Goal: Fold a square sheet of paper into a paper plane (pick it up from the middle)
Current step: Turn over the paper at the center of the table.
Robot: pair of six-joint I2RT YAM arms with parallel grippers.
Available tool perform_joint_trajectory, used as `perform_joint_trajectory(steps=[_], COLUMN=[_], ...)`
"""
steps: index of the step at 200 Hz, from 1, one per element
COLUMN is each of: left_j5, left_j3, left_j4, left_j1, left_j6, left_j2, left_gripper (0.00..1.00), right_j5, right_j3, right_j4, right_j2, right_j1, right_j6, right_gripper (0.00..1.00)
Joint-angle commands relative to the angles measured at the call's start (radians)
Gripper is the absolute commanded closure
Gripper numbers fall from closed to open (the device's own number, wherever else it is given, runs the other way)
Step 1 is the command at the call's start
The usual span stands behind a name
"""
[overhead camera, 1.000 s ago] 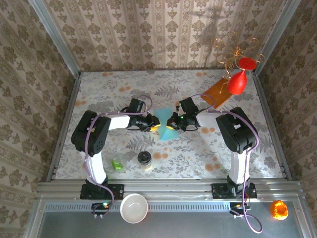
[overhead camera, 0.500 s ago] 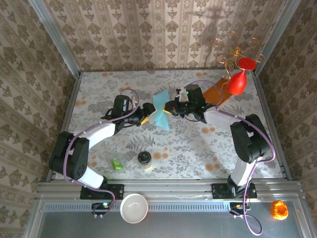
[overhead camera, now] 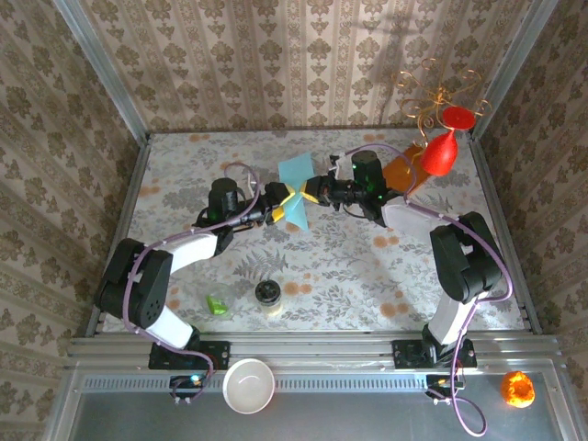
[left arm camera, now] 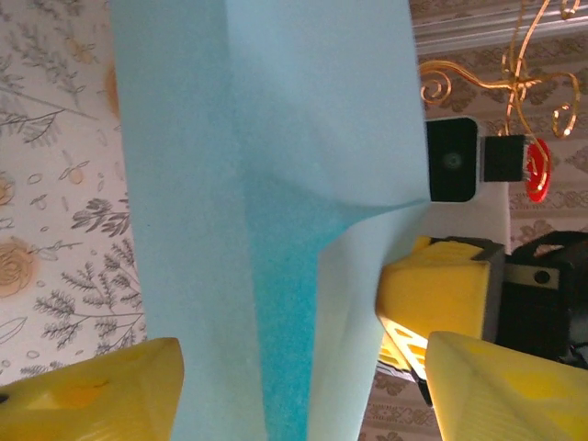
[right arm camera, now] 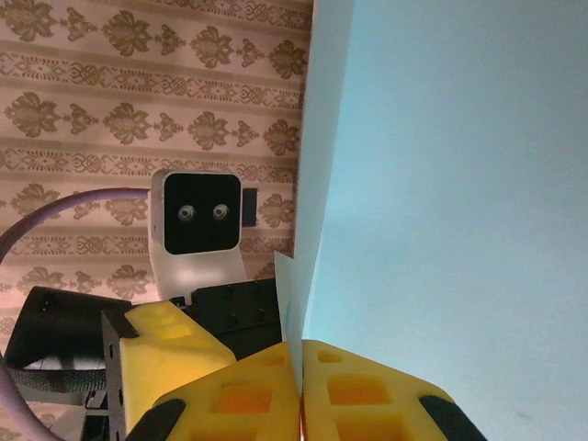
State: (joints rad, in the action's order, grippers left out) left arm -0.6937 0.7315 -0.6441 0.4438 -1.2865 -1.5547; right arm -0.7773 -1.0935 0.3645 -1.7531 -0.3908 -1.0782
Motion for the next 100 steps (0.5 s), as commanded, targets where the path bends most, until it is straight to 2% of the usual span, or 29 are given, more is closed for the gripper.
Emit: perform_joint_trajectory(steps=[1,41,100], left_j5=[-0.035,-0.044,-0.051], left_j3=[0.0,0.009,0.017], left_j4=[-0.065,-0.066,-0.059], left_j1=[0.001,0.001,-0.006], left_j6=[-0.019,-0.019,-0.019], left_j2=[-0.005,-0.007,-0.015], left_gripper=[0.35,0.51,0.68], right_j5=[-0.036,-0.037,-0.041], right_j3=[0.003,0.01,0.015], right_j4=[0.027,0.019,0.009], right_j2=[0.027,0.023,0.021], right_j1=[0.007,0.012,0.019], right_j6=[-0.018,-0.017,-0.016], right_gripper=[0.89,0.89,0.86])
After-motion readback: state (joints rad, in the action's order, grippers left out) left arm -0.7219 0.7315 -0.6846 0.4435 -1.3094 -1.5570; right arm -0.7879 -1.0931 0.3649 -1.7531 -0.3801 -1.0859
